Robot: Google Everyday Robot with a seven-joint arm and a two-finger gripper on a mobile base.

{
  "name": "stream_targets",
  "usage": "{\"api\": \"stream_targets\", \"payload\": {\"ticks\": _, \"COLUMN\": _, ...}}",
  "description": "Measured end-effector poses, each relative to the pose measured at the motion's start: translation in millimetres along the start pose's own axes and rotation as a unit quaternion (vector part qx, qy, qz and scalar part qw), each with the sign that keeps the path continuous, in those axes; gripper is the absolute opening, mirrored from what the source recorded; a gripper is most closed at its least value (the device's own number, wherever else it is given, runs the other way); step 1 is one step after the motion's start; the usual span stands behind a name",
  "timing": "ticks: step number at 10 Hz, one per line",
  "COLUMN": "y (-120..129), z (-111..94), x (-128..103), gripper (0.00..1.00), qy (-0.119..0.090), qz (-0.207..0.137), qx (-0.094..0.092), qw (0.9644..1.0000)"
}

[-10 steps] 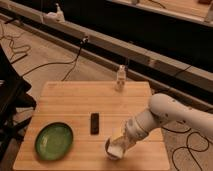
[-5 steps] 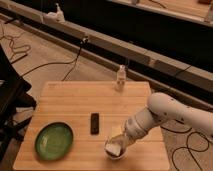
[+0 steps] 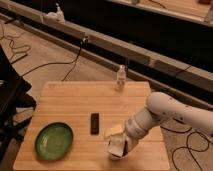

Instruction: Place the white sponge in the ceramic cup

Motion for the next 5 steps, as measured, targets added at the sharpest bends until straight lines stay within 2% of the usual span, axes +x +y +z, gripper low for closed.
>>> {"api": "stream_targets", "payload": {"ticks": 5, "y": 11, "z": -38, "x": 6, "gripper": 0.78, "qy": -0.047, "qz": -0.006, "qx": 0.035, "qw": 0.9982}}
